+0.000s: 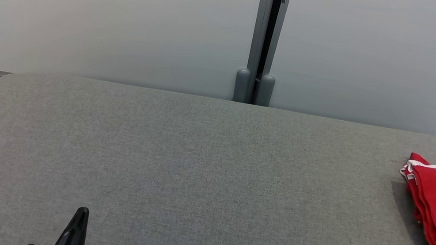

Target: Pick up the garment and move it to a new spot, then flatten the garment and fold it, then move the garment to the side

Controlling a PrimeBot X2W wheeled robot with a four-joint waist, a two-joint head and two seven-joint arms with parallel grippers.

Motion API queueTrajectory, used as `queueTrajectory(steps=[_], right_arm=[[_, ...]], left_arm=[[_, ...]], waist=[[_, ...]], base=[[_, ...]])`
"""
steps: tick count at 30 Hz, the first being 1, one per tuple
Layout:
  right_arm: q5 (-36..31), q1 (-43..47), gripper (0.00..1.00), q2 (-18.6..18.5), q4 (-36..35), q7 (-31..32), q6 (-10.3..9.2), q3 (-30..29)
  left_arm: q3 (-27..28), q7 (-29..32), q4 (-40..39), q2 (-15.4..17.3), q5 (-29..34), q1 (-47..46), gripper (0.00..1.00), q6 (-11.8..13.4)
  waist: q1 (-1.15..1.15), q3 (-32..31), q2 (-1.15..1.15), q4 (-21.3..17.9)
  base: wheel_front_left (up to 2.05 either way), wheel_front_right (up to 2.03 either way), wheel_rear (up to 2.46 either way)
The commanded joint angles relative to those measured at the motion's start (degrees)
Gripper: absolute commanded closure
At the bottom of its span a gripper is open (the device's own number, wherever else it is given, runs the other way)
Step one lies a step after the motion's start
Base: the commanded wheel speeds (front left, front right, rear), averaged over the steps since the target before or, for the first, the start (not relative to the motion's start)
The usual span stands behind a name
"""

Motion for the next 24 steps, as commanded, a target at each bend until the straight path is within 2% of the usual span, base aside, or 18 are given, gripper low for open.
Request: queueTrajectory(steps=[1,24], right_arm=[[2.74,-1.90,1.00,-0.65,-0.57,0.49,0.00,-0.31],[26.11,-7.43,1.00,-1.40,2.93,5.19,0.00,-1.30]], left_arm=[[0.44,0.42,-0.47,0.48,-2.67,-2.25,1.00,-0.55],[2.35,4.85,4.33,1.69,-26.34,-8.16,1.00,-3.01]], waist=[[0.00,0.05,0.00,-0.05],[0.00,1.07,0.00,-0.78]], base=[[0.00,0.00,0.00],[0.00,0.00,0.00]])
